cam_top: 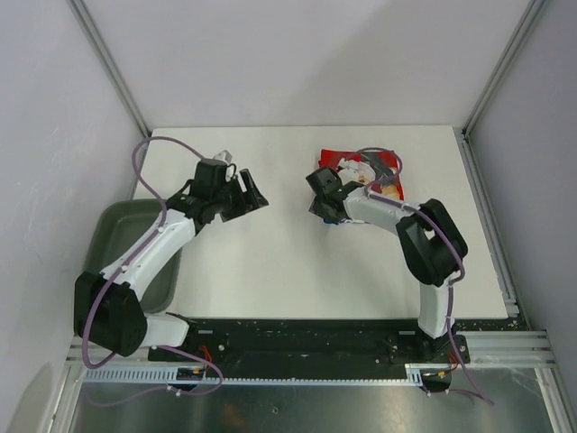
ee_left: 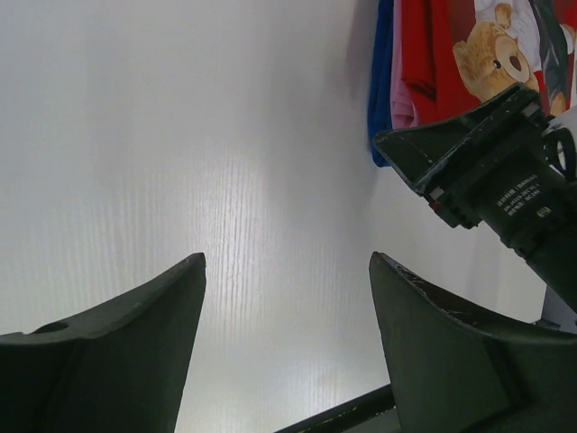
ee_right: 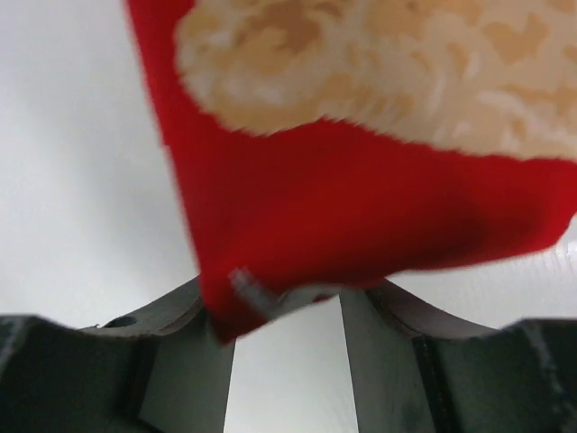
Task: Fold and stack the t-shirts
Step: Put the neatly folded tshirt into the corner of the board with the right arm
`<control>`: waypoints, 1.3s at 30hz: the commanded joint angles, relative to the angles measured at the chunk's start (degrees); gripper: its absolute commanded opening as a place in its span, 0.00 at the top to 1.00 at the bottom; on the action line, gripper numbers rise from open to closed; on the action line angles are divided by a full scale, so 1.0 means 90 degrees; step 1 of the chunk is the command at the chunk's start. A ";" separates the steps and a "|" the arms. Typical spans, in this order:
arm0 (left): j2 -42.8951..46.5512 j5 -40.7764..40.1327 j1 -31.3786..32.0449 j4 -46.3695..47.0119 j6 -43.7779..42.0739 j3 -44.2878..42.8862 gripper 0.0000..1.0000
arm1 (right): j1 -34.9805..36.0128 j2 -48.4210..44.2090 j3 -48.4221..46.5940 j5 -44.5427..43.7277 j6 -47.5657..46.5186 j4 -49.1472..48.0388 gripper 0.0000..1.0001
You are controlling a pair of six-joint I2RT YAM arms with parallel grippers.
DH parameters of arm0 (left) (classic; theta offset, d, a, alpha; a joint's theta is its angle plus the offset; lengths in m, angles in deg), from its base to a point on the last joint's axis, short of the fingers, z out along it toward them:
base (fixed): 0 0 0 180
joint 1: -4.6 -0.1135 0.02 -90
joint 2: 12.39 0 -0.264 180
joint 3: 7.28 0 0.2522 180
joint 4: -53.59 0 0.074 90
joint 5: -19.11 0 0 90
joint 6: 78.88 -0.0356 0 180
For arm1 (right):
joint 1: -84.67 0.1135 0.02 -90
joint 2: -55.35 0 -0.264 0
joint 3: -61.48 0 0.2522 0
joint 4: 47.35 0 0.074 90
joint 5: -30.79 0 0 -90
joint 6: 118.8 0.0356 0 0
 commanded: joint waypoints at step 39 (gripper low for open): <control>-0.0561 0.0216 -0.0363 0.0135 -0.0350 -0.0194 0.22 | -0.3401 0.2050 -0.2062 0.0512 -0.0484 -0.0810 0.51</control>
